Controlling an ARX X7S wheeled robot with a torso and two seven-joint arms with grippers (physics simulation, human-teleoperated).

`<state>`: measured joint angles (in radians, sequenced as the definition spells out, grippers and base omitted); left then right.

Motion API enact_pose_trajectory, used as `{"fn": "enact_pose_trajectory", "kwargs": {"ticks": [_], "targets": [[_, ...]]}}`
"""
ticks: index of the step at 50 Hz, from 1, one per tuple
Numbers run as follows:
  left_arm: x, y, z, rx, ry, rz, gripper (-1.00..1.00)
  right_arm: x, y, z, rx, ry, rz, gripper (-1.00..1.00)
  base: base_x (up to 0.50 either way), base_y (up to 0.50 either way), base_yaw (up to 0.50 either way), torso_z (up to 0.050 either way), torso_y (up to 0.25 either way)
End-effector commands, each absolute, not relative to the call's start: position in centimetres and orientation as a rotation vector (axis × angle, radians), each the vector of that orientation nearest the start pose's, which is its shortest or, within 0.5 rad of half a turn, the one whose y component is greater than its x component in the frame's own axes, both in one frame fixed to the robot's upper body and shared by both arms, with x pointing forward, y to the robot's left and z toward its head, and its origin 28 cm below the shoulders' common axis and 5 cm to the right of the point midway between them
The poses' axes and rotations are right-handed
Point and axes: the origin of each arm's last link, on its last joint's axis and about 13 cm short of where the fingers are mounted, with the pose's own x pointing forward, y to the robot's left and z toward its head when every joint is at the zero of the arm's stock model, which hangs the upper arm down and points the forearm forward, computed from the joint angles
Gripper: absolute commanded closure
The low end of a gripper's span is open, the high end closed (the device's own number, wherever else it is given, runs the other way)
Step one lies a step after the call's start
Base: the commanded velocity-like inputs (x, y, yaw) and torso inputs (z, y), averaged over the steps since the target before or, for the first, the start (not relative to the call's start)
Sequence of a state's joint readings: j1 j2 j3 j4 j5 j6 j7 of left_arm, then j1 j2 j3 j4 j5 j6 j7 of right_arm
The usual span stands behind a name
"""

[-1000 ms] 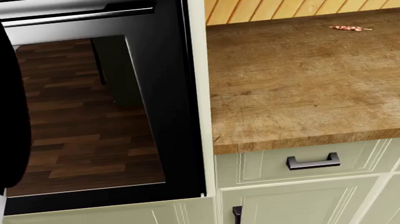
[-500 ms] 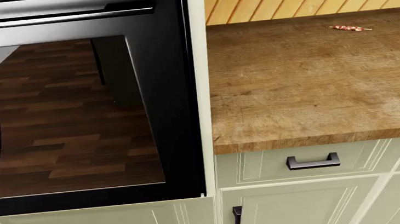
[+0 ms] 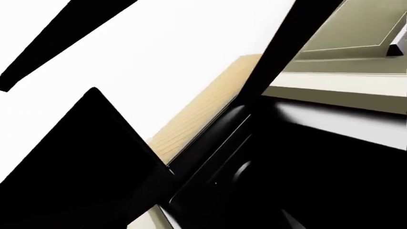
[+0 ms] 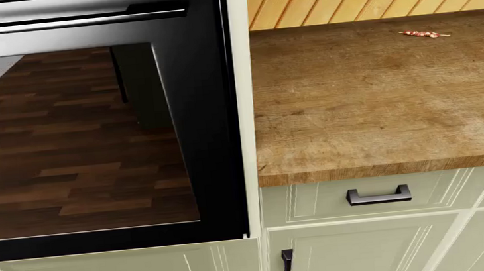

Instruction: Open the microwave door

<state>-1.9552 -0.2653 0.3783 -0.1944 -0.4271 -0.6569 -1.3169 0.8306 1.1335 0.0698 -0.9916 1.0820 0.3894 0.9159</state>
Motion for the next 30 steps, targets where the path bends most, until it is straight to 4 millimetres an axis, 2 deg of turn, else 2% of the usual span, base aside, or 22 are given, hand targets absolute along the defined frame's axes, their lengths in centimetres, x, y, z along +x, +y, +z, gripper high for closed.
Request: {"fn": "enact_pose_trajectory", "kwargs": {"ticks": [1, 13, 30], "targets": [[24.1, 22.8, 53.9, -0.367, -1.043, 1.068, -1.00, 14.3, -16.1, 34.0, -0.102, -1.049, -0.151, -1.00, 0.00, 0.00, 0.00, 0.000, 0.000], [21.3, 25.3, 54.1, -0.349, -1.091, 1.155, -1.00, 14.5, -15.9, 34.1, -0.092, -1.052, -0.138, -1.00, 0.00, 0.00, 0.00, 0.000, 0.000], [19.6, 29.2, 54.4, -0.278, -1.112, 1.303, -1.00, 14.7, -15.6, 34.1, -0.088, -1.052, -0.126, -1.00, 0.00, 0.00, 0.00, 0.000, 0.000]]}}
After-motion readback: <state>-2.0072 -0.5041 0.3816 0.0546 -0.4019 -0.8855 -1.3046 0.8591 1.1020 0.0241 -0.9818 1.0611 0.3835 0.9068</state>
